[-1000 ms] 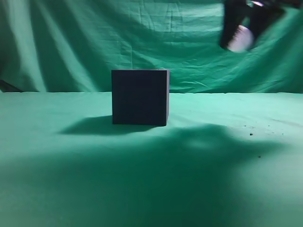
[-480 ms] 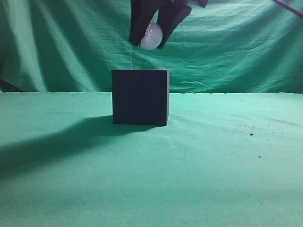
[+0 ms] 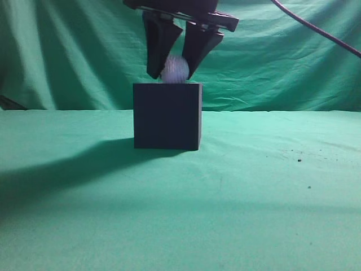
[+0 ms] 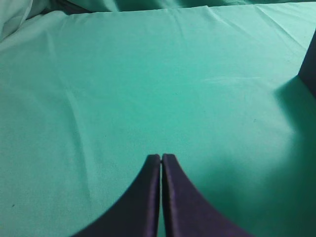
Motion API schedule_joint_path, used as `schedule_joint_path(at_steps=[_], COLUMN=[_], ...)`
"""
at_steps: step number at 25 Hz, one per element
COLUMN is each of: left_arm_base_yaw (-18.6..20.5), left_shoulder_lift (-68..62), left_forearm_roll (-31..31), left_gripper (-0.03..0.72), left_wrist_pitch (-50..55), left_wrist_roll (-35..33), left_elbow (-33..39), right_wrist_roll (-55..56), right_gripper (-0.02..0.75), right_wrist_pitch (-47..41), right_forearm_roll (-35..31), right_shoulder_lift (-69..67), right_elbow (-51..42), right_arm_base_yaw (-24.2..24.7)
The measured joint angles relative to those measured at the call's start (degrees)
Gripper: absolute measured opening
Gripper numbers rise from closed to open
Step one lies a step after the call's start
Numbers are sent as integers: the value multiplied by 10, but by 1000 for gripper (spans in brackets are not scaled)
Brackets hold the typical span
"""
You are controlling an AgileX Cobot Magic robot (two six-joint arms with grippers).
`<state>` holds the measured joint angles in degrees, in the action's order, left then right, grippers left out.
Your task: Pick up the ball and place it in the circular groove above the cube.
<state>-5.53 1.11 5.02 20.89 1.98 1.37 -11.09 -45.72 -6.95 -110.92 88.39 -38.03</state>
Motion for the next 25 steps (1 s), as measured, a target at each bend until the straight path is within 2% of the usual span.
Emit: schedule_joint_path(at_steps=[3,5,9,12,16,17,19,25], left_arm_base_yaw=[0,0,0,0,0,0,0,0], left_shoulder_lift=[0,0,0,0,0,0,0,0], left_forearm_roll=[0,0,0,0,0,0,0,0], left_gripper=[0,0,0,0,0,0,0,0], left_wrist_pitch=[0,0,0,0,0,0,0,0], left_wrist_roll=[0,0,0,0,0,0,0,0], left_elbow=[0,0,0,0,0,0,0,0], right_wrist_roll=[-22,-28,-30,-26,-25,-21,-4,89], right_gripper=[537,605,598,414,102,60,0,0], right_wrist_pitch=[4,5,6,-5,-59,-76,-119,-220], right_forearm_roll=[0,0,1,2,3,4,4,37], right_shoulder_lift=[0,0,10,31,69,80,102,181], right_elbow=[0,0,0,0,0,0,0,0], right_arm_base_yaw=[0,0,0,0,0,0,0,0])
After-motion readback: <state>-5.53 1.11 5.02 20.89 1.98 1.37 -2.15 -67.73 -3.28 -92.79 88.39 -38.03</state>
